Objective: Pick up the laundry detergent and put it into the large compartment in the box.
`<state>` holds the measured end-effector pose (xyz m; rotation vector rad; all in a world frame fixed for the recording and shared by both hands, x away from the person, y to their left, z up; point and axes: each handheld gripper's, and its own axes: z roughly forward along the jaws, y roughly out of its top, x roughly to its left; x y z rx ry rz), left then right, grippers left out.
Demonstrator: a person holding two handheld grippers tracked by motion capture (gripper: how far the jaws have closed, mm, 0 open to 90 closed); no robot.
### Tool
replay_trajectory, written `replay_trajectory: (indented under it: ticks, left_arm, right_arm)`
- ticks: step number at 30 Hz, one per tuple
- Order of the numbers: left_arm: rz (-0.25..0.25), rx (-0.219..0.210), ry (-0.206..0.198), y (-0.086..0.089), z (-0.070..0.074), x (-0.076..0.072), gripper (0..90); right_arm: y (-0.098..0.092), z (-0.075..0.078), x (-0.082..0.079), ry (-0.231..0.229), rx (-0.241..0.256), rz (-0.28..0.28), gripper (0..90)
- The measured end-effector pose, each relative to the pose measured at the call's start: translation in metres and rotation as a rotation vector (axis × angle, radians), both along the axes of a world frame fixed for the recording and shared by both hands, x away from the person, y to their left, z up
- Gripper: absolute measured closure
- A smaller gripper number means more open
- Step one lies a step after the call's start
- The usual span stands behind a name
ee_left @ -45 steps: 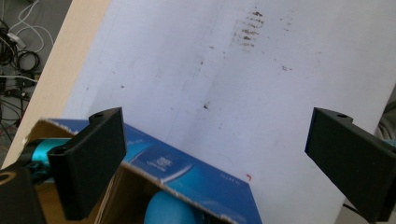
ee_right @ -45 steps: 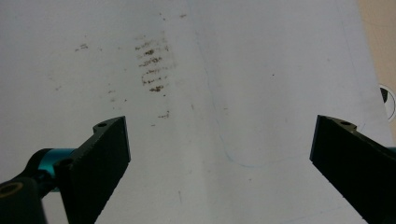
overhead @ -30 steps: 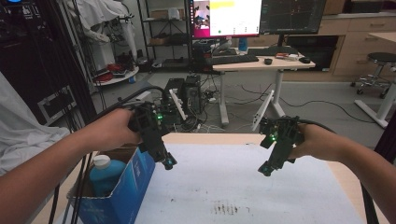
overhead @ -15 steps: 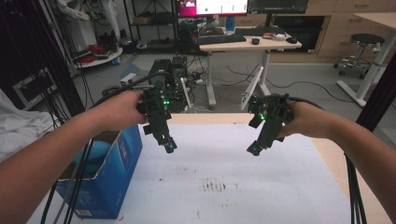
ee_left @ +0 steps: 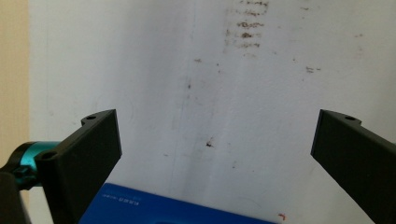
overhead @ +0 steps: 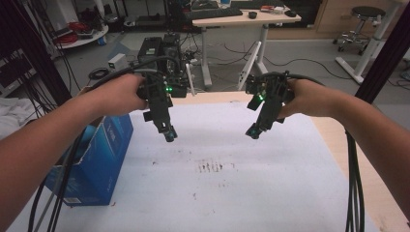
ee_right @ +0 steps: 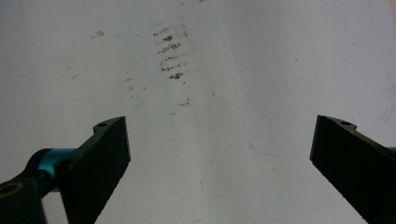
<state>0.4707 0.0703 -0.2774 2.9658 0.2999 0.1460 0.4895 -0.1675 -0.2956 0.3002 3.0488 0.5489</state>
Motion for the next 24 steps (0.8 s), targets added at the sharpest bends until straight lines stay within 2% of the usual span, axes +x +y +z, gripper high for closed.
replay_trajectory:
  ticks: [3, 9, 24]
  left_arm:
    - [-0.029, 0.0, 0.017, -0.0037, -0.0047, -0.0011, 1.6]
    - [-0.044, 0.009, 0.042, -0.0075, -0.0102, -0.0011, 1.6]
    - [-0.046, 0.01, 0.045, -0.0065, -0.0111, -0.001, 1.6]
  right_arm:
    - [0.0003, -0.0003, -0.0004, 0.001, 0.0, 0.0, 4.0]
    - [0.002, -0.0016, -0.0014, 0.009, -0.009, 0.002, 4.0]
    - [0.0022, -0.0051, 0.0006, 0.015, -0.006, 0.003, 4.0]
